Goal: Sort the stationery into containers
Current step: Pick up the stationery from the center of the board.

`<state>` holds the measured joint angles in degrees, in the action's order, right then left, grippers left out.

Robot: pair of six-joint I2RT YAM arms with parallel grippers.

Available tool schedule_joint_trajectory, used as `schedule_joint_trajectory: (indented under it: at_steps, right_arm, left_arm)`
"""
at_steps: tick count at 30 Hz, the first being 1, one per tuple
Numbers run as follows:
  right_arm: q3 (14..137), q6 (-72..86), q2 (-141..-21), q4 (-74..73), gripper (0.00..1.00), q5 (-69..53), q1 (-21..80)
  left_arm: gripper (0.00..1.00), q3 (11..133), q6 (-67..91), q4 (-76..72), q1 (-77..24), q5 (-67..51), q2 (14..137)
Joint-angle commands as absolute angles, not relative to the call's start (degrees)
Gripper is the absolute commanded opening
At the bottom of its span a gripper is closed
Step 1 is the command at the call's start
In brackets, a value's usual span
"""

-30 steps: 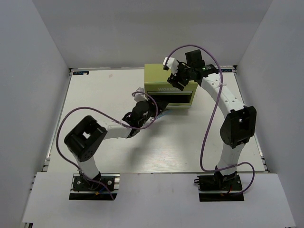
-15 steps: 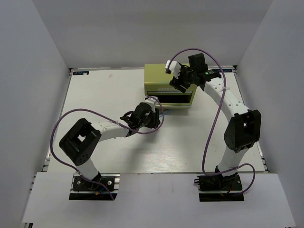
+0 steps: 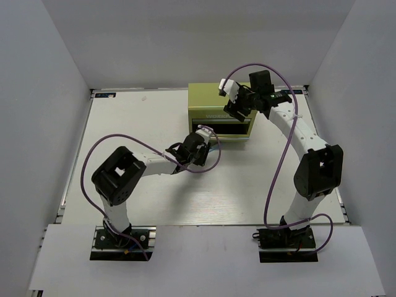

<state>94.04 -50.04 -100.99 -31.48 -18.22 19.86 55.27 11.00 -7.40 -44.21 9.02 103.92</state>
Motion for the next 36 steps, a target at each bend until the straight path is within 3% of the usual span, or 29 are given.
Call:
schedule_joint_trajectory:
  at_steps: [1,15,25,36]
  right_arm:
    - [92.28,-47.90,-101.16,-39.11,0.71,-18.02,18.90]
    - [91.84,-47.90,-101.16,-39.20,0.71,-18.10,18.37]
    - [91.32,-47.72,-100.63,-39.11,0.71,-18.46,18.28]
    - [90.79,-47.72,-99.93,-39.11,0.71,-18.72,18.11]
  left_arm:
    - [0.52,58.70,7.21,-7.12,-44.91,12.74,104.41]
    - [0.52,63.02,1.41,-5.89,-45.97,16.52,110.03]
    - [0.58,64.78,0.88,-3.34,-45.97,13.71,112.41]
    - [0.50,61.62,2.98,-1.32,-45.97,4.75,110.75]
